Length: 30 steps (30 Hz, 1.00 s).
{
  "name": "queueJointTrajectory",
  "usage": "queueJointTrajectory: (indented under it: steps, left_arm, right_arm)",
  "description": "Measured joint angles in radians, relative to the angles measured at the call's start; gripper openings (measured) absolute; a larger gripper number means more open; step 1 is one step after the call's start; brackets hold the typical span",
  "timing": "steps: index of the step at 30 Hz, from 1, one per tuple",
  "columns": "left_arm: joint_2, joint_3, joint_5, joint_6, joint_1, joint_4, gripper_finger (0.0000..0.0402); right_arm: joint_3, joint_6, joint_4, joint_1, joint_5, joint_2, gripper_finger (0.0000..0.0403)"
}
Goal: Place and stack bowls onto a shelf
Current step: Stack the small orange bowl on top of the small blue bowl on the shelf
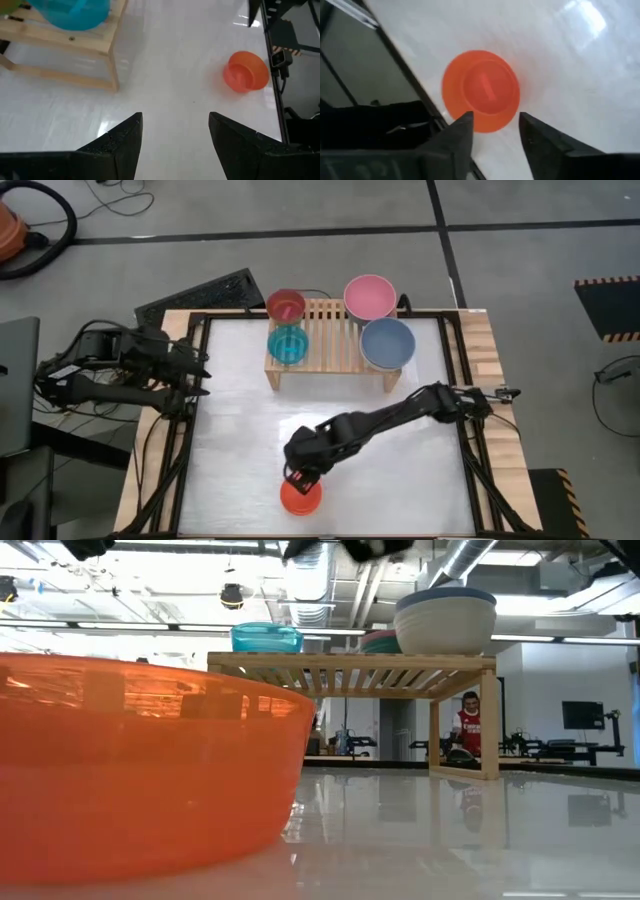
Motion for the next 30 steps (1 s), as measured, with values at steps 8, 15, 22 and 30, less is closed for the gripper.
queueJointTrajectory:
  steps: [8,15,22,30]
  left_arm:
    - [-0.106,-0.087,-0.052,-0.023,0.000,0.066,0.0212]
    - [-0.123,-0.107,-0.065,-0.019,0.000,0.090,0.0212]
    - [-0.117,-0.107,-0.069,-0.032,0.000,0.125,0.0212]
    - [-0.117,-0.107,-0.069,-0.062,0.000,0.144,0.0212]
  right_arm:
    - [0.000,-0.035,0.008,0.013,-0.011,0.127,0.0223]
    - [0.000,-0.080,-0.019,0.016,0.056,0.179,0.0213]
    - [-0.059,-0.129,0.016,0.014,0.058,0.178,0.0209]
    - [-0.110,-0.117,0.072,0.025,0.031,0.178,0.0162]
